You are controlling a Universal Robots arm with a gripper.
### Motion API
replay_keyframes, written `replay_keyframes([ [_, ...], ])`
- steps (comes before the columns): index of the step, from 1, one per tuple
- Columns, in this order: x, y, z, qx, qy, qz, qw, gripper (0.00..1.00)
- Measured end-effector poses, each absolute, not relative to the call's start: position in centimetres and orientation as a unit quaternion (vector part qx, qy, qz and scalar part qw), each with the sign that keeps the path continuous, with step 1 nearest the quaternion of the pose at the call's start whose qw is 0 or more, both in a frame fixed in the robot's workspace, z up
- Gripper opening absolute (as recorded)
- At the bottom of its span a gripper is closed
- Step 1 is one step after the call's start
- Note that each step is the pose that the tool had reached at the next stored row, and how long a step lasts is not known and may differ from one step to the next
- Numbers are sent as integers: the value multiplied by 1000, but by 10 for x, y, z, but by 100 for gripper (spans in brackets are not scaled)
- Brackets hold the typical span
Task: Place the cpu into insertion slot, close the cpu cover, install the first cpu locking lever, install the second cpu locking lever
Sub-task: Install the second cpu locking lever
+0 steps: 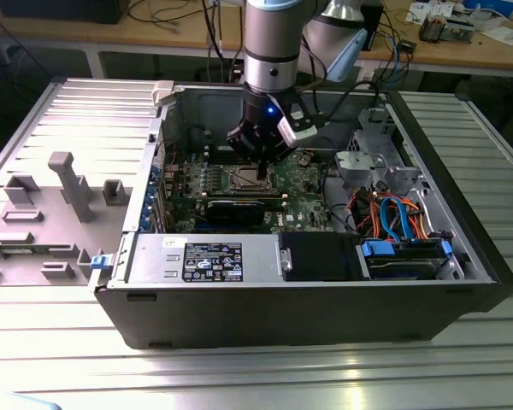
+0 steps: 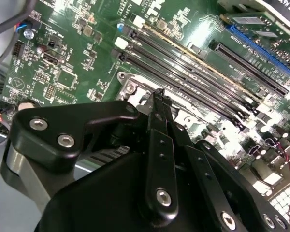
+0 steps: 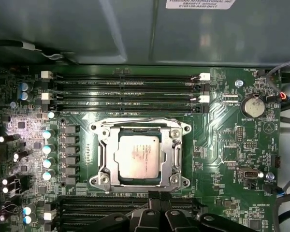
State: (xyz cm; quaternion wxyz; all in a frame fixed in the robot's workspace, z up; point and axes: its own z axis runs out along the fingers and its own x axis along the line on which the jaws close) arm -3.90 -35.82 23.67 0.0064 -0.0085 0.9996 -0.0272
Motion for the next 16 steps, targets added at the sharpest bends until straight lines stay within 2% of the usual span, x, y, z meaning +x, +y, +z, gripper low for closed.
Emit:
replay_keyframes([
  [3,-43,-363,237,-8,1000,-21,6,11],
  [16,-60,-372,236,-20,999,-26,5,11],
])
